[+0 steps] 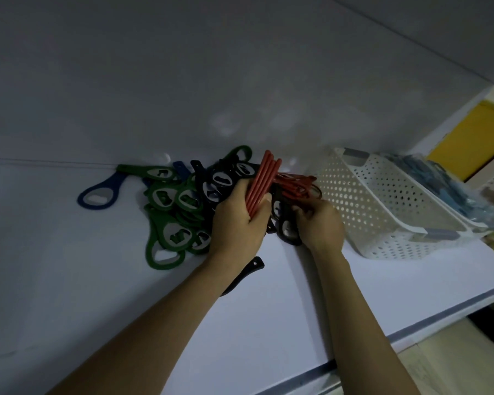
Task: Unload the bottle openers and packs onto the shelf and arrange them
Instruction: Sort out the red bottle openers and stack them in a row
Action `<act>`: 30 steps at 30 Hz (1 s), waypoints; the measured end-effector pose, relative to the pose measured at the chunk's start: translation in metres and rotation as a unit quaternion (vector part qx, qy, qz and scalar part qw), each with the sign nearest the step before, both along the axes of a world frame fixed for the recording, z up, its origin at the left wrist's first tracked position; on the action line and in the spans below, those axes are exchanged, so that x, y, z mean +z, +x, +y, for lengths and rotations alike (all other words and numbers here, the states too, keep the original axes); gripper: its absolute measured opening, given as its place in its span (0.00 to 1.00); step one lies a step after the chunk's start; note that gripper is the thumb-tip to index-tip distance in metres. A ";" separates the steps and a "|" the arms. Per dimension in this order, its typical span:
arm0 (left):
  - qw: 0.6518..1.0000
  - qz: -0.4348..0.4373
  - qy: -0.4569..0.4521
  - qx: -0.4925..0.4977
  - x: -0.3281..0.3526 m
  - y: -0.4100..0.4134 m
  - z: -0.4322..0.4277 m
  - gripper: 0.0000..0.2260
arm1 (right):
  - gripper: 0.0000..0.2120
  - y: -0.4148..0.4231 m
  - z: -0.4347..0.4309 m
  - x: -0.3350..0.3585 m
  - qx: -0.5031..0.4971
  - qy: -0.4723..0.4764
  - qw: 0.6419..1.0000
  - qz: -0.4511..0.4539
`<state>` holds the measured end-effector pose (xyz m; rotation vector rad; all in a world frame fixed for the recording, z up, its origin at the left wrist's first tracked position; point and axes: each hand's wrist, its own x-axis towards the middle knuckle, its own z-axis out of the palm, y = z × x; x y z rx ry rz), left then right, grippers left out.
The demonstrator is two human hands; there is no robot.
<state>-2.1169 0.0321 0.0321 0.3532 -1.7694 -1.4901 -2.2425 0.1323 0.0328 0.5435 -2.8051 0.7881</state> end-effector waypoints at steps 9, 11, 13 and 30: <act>1.000 0.019 0.008 -0.010 0.004 0.004 0.002 0.15 | 0.11 0.003 0.002 0.000 0.036 -0.016 0.999 0.025; 0.999 0.028 0.035 -0.019 0.006 0.006 0.003 0.19 | 0.09 0.003 0.001 -0.001 0.029 0.004 0.999 0.045; 0.998 0.024 0.053 -0.026 0.007 0.007 0.004 0.18 | 0.09 0.004 0.001 0.000 0.022 0.004 0.998 0.056; 0.998 0.018 0.062 -0.025 0.006 0.006 0.004 0.13 | 0.12 0.020 -0.001 0.017 0.025 -0.491 0.867 -0.082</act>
